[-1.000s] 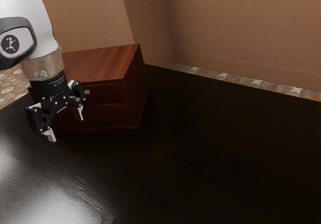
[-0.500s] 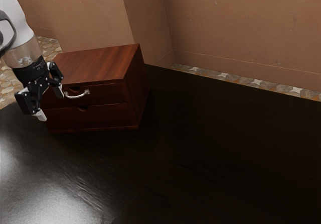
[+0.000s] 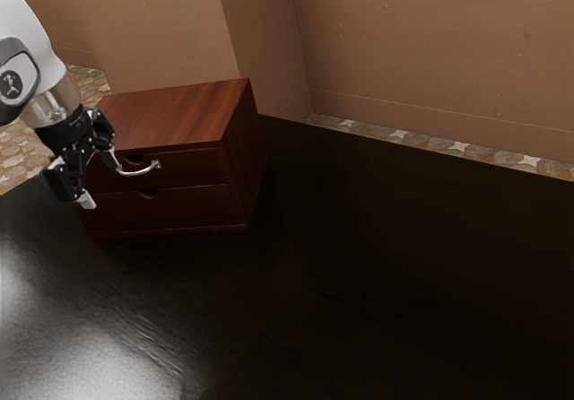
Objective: Pull the drawer handle with one arm to open the drawer
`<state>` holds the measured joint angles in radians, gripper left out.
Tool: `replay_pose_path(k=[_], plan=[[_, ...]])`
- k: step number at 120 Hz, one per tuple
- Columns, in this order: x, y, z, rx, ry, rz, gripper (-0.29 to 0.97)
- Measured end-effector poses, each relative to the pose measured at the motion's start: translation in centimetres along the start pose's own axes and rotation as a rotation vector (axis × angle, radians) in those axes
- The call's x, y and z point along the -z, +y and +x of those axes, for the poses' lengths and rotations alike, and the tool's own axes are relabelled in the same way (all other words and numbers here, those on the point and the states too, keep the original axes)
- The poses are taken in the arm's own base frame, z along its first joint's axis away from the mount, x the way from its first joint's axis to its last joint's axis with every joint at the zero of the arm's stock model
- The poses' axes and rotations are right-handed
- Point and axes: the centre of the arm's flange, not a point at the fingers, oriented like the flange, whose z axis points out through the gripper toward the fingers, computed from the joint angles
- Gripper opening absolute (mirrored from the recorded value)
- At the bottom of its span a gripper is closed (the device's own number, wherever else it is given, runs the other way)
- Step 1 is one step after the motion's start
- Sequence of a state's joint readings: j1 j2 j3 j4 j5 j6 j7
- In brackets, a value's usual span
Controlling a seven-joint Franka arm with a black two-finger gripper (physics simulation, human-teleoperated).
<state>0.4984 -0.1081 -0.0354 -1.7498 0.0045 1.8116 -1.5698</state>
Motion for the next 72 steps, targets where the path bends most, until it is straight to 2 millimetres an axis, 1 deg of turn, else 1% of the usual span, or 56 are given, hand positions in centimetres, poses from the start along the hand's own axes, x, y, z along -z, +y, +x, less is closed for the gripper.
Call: replay_pose_path(k=[17,30,58,72], plan=[[-1.8,1.5,0.6,0.014,-0.001,-0.016,0.68],[-2.3,2.3,0.9,0.02,-0.001,-0.053,0.68],[-4.2,3.8,1.0,0.023,-0.003,-0.08,0.68],[-4.5,4.7,1.1,0.026,-0.003,-0.093,0.68]])
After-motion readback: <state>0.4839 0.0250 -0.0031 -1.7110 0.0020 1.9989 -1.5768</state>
